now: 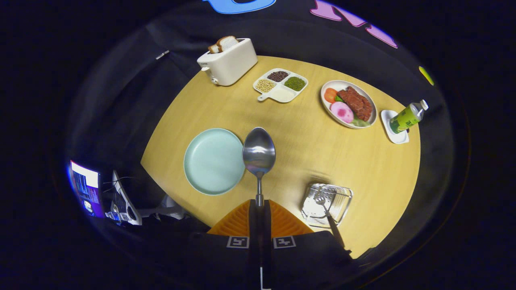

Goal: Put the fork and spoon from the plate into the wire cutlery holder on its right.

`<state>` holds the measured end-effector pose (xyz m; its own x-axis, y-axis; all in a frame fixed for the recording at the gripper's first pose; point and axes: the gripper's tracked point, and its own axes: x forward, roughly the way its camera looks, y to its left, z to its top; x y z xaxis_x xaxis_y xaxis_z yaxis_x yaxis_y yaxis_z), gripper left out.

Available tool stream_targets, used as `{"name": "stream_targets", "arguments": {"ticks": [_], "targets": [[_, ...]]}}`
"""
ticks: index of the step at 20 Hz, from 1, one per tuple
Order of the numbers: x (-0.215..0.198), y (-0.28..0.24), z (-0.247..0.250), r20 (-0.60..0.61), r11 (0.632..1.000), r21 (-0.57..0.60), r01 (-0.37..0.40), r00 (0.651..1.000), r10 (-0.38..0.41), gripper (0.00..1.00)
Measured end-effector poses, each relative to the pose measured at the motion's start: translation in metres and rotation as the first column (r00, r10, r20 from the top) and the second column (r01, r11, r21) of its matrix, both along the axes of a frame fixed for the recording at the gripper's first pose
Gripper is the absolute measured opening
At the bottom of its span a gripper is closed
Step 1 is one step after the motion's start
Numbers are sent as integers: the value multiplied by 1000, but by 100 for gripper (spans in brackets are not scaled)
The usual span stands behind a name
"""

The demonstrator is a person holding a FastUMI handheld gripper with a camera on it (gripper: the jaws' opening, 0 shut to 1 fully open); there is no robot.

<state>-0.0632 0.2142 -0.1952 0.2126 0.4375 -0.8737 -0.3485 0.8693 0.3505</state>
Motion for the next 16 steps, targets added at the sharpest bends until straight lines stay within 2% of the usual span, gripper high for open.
{"name": "stream_targets", "arguments": {"ticks": [4, 9, 13, 16], "targets": [[-16, -55, -4, -48, 998, -68, -4, 999, 1, 7], [-44, -107, -33, -204, 977, -187, -106, 977, 67, 7], [-55, -117, -53, -332, 948, -236, -212, 935, 126, 7], [-57, -116, -64, -437, 921, -256, -294, 885, 161, 7]]}}
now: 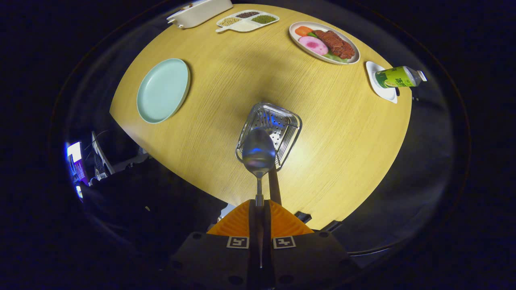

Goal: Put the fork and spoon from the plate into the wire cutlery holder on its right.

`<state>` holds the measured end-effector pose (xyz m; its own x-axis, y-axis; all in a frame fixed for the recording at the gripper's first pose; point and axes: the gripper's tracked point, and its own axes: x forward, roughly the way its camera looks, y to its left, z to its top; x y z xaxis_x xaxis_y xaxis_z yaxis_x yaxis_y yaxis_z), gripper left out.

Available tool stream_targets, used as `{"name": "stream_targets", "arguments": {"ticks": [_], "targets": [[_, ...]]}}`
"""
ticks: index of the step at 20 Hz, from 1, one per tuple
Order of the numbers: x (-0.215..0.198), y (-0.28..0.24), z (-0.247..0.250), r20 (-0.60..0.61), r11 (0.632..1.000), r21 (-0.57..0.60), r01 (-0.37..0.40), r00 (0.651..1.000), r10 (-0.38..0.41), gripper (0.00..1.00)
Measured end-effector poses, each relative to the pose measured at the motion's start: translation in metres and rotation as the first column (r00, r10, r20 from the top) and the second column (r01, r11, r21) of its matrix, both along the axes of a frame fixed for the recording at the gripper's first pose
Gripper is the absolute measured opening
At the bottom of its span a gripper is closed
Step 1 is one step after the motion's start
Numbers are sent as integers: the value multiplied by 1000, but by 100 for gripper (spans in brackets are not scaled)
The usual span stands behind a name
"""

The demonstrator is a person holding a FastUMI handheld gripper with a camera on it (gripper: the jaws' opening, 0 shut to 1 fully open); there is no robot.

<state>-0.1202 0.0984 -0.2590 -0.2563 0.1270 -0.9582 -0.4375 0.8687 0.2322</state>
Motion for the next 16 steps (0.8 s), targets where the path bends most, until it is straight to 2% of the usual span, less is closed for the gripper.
{"name": "stream_targets", "arguments": {"ticks": [8, 16], "targets": [[25, 6, -18, -180, 971, -163, -177, 973, 148, 7], [37, 9, -33, -208, 961, -209, -180, 969, 136, 8]]}}
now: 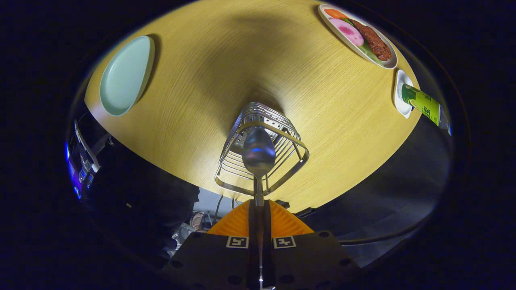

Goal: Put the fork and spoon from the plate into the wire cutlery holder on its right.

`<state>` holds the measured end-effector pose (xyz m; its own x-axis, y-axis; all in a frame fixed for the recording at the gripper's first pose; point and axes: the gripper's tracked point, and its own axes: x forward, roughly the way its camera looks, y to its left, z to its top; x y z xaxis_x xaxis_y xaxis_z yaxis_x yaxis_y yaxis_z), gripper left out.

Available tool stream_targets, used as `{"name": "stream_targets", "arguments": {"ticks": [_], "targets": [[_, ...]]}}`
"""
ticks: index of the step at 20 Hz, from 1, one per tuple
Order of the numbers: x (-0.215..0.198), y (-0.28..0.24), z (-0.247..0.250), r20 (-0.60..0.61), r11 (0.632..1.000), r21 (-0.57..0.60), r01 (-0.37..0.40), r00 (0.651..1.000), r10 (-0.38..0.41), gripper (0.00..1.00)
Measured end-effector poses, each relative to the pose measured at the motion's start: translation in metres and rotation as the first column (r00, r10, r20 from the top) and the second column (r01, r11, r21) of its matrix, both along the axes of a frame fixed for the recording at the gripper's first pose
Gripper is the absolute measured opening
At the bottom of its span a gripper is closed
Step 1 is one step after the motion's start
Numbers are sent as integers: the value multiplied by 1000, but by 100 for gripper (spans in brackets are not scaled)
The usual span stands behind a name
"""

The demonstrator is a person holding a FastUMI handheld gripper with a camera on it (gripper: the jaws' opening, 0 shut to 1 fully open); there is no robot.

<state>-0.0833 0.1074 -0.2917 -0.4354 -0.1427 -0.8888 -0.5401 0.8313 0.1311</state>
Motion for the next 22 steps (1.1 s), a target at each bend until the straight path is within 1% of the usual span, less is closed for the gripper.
{"name": "stream_targets", "arguments": {"ticks": [4, 7, 8, 11, 13, 15, 16, 18, 20, 22], "targets": [[5, 2, -2, 27, 1000, 7, 9, 1000, -9, 10], [5, 0, -3, 44, 999, 31, 13, 999, -15, 19], [3, 0, -3, 50, 999, 44, 18, 999, -21, 25], [4, 1, 3, 78, 994, 93, 53, 995, -60, 77], [5, 1, 7, 119, 988, 135, 76, 989, -92, 94], [8, 1, 13, 190, 977, 190, 96, 973, -132, 96], [12, 0, 19, 231, 968, 224, 116, 958, -168, 97], [21, -1, 34, 317, 940, 297, 166, 912, -261, 98], [27, -2, 50, 392, 901, 382, 207, 846, -361, 98], [37, -6, 69, 460, 859, 459, 226, 767, -447, 98]]}}
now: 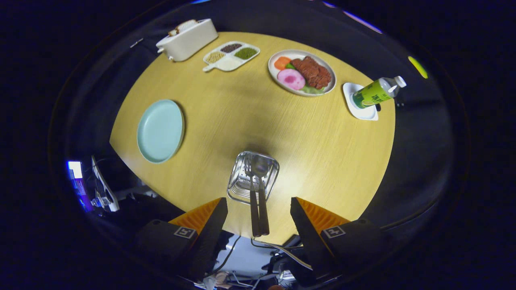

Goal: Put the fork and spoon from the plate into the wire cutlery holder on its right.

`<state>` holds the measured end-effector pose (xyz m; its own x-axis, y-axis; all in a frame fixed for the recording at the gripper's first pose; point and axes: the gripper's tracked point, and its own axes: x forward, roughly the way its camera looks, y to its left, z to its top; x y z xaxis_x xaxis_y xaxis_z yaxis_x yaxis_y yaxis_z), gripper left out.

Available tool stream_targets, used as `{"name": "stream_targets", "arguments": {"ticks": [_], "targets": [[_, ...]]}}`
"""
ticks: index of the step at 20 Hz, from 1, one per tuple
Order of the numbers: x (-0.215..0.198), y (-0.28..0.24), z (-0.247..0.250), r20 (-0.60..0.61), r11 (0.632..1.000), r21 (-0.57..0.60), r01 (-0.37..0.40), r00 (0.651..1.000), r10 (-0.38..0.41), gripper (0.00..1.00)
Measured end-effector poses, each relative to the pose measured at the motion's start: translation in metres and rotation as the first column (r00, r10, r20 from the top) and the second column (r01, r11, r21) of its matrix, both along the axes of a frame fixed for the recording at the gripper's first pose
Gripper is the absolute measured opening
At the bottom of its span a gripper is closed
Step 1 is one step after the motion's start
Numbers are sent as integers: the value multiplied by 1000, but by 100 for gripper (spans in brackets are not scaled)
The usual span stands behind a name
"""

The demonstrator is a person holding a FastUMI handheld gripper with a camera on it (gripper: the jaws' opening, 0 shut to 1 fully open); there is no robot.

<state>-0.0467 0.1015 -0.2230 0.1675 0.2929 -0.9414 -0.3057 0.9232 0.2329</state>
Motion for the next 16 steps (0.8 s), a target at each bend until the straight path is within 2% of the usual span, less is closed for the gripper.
{"name": "stream_targets", "arguments": {"ticks": [3, 6, 10, 14, 16], "targets": [[16, -14, 27, 166, 992, 66, 107, 979, -116, 98], [31, -34, 53, 316, 982, 79, 171, 930, -187, 98], [53, -36, 83, 511, 966, 112, 233, 820, -257, 98], [64, -36, 120, 681, 965, 110, 236, 690, -246, 99], [62, -33, 135, 732, 966, 109, 233, 639, -237, 99]]}}
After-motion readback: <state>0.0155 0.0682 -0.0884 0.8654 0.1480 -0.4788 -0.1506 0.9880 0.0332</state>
